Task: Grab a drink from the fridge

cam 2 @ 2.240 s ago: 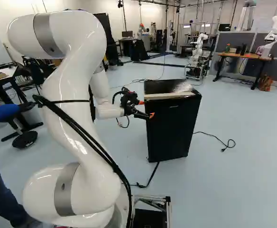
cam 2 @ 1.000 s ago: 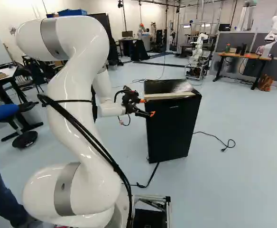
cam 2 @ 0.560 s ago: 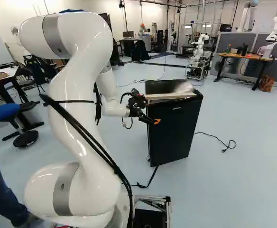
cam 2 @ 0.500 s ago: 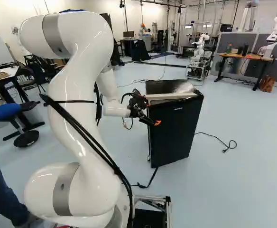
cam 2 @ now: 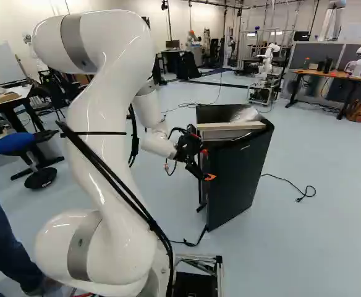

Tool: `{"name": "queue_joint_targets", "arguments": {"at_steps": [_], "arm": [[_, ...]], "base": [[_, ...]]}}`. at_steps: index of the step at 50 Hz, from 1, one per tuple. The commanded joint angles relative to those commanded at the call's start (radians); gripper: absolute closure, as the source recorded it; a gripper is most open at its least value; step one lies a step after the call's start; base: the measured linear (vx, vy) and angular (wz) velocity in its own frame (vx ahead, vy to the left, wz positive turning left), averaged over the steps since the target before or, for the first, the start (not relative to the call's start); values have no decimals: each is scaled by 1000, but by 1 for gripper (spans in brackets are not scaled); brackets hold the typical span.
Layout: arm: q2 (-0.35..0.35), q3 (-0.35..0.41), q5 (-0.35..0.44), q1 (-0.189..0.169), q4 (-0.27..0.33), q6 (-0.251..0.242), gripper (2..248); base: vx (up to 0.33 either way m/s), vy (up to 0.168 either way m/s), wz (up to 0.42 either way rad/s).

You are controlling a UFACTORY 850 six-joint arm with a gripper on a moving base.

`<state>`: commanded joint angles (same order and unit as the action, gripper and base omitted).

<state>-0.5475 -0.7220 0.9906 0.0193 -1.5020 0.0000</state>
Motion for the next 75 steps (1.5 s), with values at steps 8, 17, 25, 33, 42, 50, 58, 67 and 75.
{"name": "queue_joint_targets", "arguments": {"at_steps": [8, 17, 25, 33, 42, 50, 58, 67, 75], "arm": [[6, 10, 0, -30, 0, 0, 3], [11, 21, 0, -65, 0, 0, 3], [30, 36, 0, -96, 0, 0, 3], [76, 72, 0, -115, 0, 0, 3], [124, 126, 0, -103, 0, 0, 3], [156, 174, 0, -72, 0, 0, 3], [186, 222, 0, -35, 0, 0, 3], [209, 261, 0, 14, 0, 0, 3], [216, 272, 0, 57, 0, 0, 3]], "base": [[-1, 37, 17], [-1, 35, 12], [2, 27, 9], [0, 6, 0], [0, 0, 0], [0, 0, 0], [0, 0, 0], [0, 0, 0], [0, 0, 0]]}}
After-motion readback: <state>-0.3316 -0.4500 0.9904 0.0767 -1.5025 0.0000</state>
